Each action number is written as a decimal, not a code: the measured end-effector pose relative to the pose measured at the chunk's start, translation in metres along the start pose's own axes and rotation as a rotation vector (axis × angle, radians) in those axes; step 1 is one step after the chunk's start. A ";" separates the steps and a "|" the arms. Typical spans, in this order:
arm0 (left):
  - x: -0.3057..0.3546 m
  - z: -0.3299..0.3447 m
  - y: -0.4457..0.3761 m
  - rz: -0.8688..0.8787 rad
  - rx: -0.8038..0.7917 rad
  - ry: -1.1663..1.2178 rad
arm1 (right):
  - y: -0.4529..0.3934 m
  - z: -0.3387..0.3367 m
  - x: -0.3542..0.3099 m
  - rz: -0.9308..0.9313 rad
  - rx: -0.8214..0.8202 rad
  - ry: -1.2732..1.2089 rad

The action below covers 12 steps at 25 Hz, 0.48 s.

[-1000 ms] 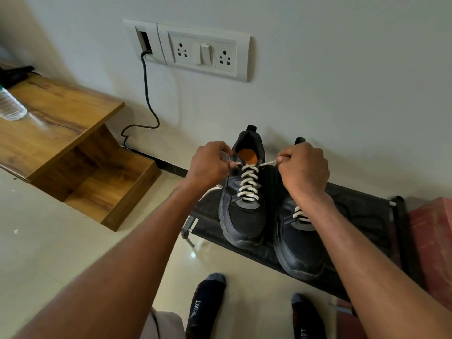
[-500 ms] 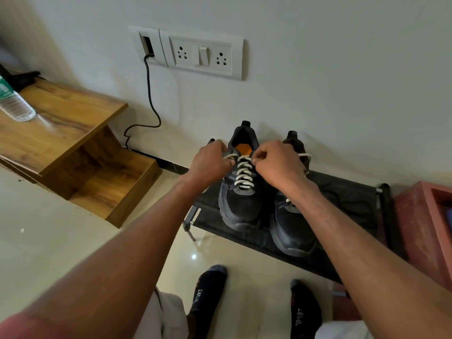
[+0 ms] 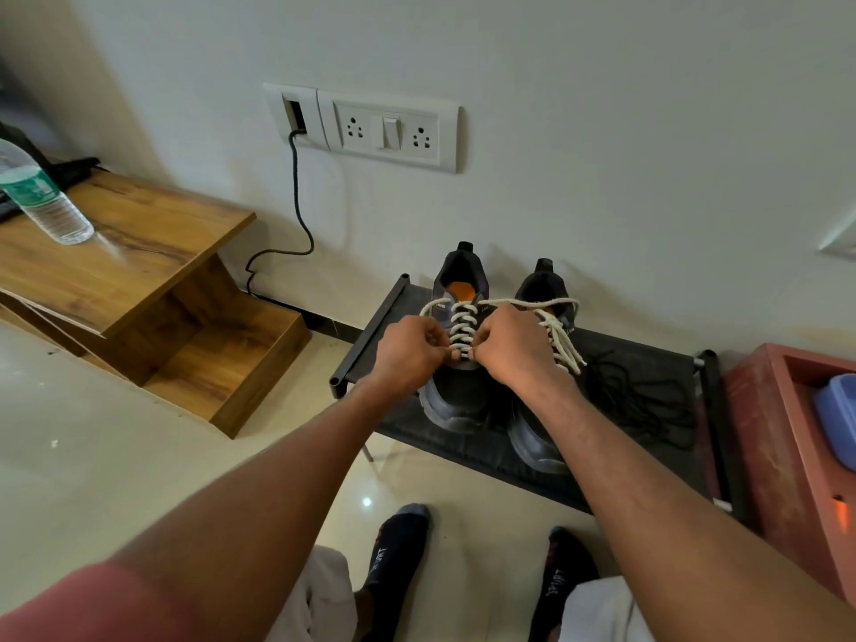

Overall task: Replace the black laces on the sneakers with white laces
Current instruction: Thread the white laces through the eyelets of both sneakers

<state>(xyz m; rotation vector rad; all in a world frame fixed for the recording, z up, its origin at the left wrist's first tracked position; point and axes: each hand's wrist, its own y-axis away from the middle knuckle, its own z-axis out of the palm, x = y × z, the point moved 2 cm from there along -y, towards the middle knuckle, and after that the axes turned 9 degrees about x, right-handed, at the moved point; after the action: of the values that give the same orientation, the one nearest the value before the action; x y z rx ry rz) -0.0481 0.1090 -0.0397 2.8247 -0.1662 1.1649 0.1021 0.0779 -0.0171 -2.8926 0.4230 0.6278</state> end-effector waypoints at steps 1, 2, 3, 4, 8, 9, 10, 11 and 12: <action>0.000 0.002 0.001 -0.006 0.030 0.032 | 0.000 0.003 0.002 0.012 0.016 0.003; 0.000 0.004 0.002 -0.013 0.050 0.060 | 0.000 0.004 0.003 0.024 0.024 0.003; 0.000 0.006 0.001 -0.024 0.060 0.081 | 0.000 0.004 0.006 0.033 0.022 -0.002; 0.001 0.008 0.001 -0.035 0.061 0.098 | -0.001 0.003 0.008 0.041 0.010 -0.015; 0.000 0.012 -0.006 -0.078 0.020 0.167 | -0.006 0.001 0.018 0.054 -0.067 -0.074; -0.001 0.012 -0.008 -0.063 -0.001 0.154 | -0.006 0.001 0.019 0.048 -0.076 -0.082; -0.002 0.011 -0.009 -0.042 -0.020 0.125 | -0.006 0.002 0.019 0.039 -0.072 -0.087; -0.003 0.010 -0.011 -0.026 -0.034 0.097 | -0.007 0.003 0.018 0.030 -0.062 -0.088; -0.004 0.009 -0.013 -0.023 -0.037 0.080 | -0.007 0.004 0.017 0.015 -0.047 -0.083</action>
<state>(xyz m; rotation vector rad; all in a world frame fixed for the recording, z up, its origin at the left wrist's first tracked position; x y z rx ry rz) -0.0428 0.1206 -0.0491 2.7351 -0.1483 1.2548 0.1172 0.0809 -0.0273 -2.8977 0.4249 0.7672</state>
